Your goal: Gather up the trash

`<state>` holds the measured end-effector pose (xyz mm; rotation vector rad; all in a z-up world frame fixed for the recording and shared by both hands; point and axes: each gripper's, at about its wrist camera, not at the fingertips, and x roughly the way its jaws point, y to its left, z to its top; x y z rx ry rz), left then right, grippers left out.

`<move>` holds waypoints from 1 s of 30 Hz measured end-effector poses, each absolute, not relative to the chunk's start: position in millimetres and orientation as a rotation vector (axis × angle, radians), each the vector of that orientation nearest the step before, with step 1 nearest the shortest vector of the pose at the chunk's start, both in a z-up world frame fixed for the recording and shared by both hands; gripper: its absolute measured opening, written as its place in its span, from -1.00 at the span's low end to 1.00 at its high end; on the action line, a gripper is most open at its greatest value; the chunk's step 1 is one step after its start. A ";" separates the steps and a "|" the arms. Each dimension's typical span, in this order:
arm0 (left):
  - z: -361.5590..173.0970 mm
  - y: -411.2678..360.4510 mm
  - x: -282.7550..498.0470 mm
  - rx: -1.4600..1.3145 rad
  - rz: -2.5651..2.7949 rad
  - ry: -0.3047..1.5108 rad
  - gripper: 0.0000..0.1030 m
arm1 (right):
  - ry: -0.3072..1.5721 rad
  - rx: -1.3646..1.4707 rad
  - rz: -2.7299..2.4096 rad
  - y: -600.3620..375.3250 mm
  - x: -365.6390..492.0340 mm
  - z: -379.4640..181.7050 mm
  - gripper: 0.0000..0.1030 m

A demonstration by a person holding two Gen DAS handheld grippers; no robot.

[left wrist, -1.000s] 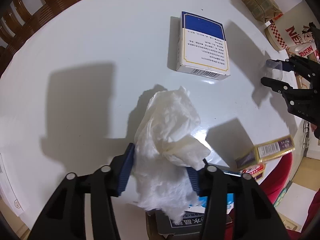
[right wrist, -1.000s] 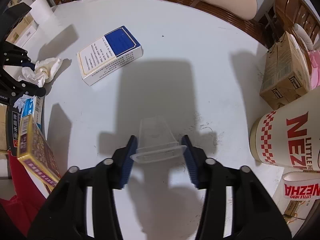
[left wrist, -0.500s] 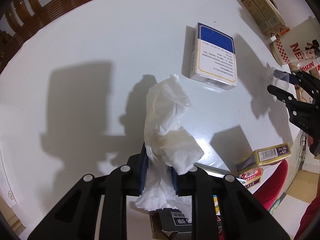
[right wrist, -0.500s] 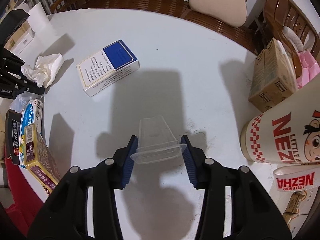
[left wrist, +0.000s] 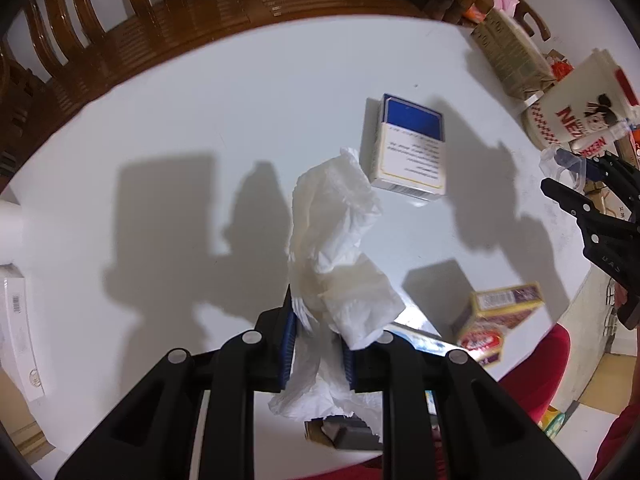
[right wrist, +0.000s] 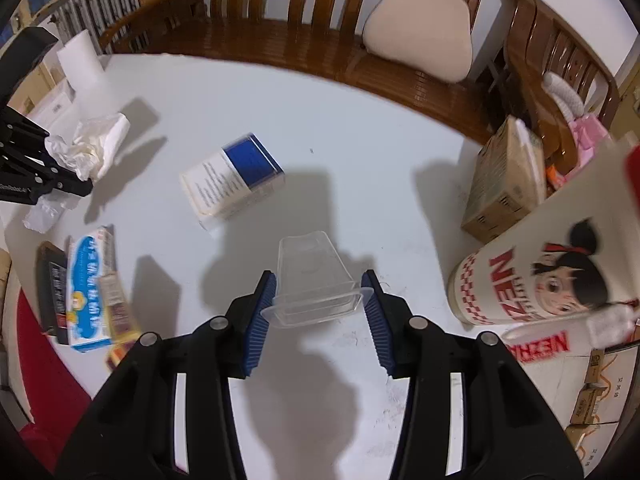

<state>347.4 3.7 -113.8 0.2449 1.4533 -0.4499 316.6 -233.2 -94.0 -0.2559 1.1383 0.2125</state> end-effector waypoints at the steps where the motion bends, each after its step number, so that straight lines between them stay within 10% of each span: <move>1: -100.3 4.2 350.9 0.246 -0.452 1.444 -0.61 | 1.124 -0.250 0.218 -230.8 312.0 -85.8 -0.14; 16: -28.0 1.5 244.5 0.306 -0.478 1.312 -0.61 | 0.957 -0.308 0.293 -173.3 211.3 11.6 -0.14; 30: -61.0 4.7 143.2 0.295 -0.557 1.309 -0.61 | 0.962 -0.328 0.377 -128.3 106.2 -7.0 -0.14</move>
